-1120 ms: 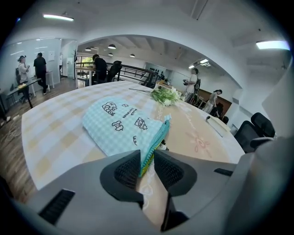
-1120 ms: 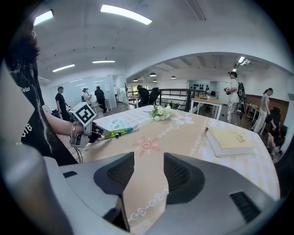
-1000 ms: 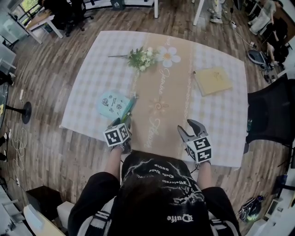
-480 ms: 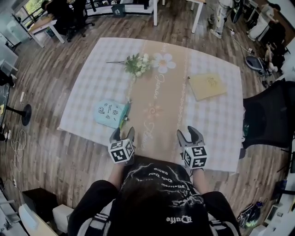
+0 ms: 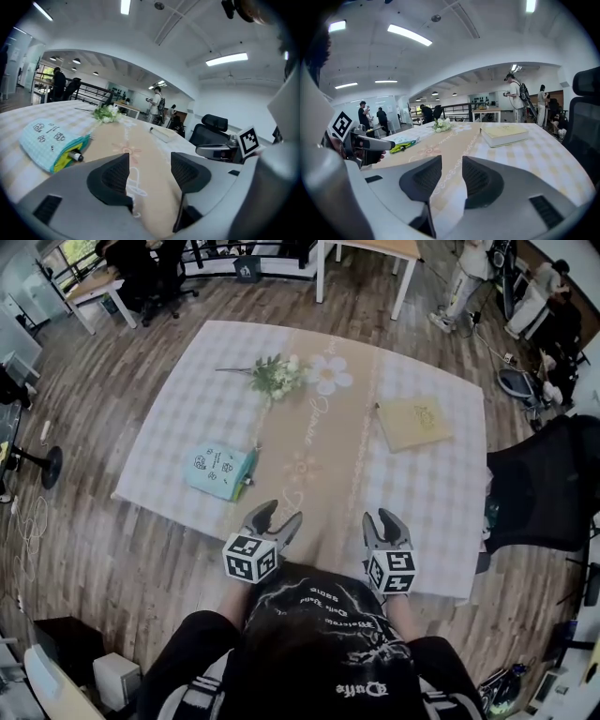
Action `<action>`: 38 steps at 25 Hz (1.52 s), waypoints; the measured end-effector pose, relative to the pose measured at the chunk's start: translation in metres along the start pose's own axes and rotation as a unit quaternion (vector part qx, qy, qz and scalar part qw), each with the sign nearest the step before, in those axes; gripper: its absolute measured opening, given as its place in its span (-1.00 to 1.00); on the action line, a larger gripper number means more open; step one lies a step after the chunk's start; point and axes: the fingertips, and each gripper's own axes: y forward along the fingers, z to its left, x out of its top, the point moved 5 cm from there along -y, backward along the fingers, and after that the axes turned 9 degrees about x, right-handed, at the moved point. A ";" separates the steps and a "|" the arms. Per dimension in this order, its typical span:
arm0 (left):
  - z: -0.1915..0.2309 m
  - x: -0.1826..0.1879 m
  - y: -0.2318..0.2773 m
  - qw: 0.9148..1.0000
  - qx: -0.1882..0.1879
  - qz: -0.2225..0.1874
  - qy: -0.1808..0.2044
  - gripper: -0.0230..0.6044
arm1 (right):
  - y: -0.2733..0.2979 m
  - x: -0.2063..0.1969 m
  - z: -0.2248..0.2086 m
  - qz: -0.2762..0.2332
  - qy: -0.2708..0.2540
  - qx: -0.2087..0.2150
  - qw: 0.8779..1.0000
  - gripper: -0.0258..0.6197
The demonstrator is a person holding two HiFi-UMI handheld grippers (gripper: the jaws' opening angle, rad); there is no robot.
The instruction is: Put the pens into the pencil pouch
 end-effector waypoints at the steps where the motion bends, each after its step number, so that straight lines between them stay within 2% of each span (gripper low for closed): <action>1: -0.008 0.000 0.001 1.000 -0.013 -0.001 0.009 0.01 | -0.003 -0.001 -0.002 -0.003 0.000 -0.001 1.000 -0.50; 3: -0.020 -0.001 0.002 0.999 -0.030 0.002 0.016 -0.19 | -0.007 -0.004 -0.004 -0.003 -0.004 0.005 1.000 -0.60; 6: -0.032 -0.002 0.003 0.999 -0.053 0.006 0.001 -0.45 | -0.014 -0.006 -0.007 -0.005 -0.011 0.001 1.000 -0.84; 9: -0.039 -0.001 0.000 0.998 -0.056 0.000 -0.007 -0.78 | -0.019 -0.007 -0.008 -0.005 -0.011 0.011 1.000 -0.89; 11: -0.041 0.000 -0.001 0.999 -0.053 -0.008 -0.007 -0.85 | -0.022 -0.007 -0.003 -0.002 -0.012 0.035 0.999 -0.89; 13: -0.041 0.002 -0.002 0.999 -0.049 -0.016 -0.010 -0.86 | -0.023 -0.004 0.000 -0.004 -0.024 0.037 0.999 -0.90; 18: -0.046 0.008 -0.003 0.999 -0.041 -0.031 -0.005 -0.86 | -0.031 0.003 -0.009 -0.020 -0.044 -0.016 0.999 -0.90; 23: -0.053 0.011 -0.003 0.999 -0.038 -0.039 0.000 -0.86 | -0.039 0.001 -0.018 -0.020 -0.039 -0.040 0.998 -0.90; 33: -0.054 0.020 -0.003 0.998 -0.027 -0.052 0.011 -0.86 | -0.039 0.000 -0.024 -0.014 -0.052 -0.042 0.998 -0.90; 38: -0.050 0.022 -0.007 0.999 -0.015 -0.051 0.011 -0.86 | -0.031 0.000 -0.018 -0.008 -0.060 -0.028 0.998 -0.90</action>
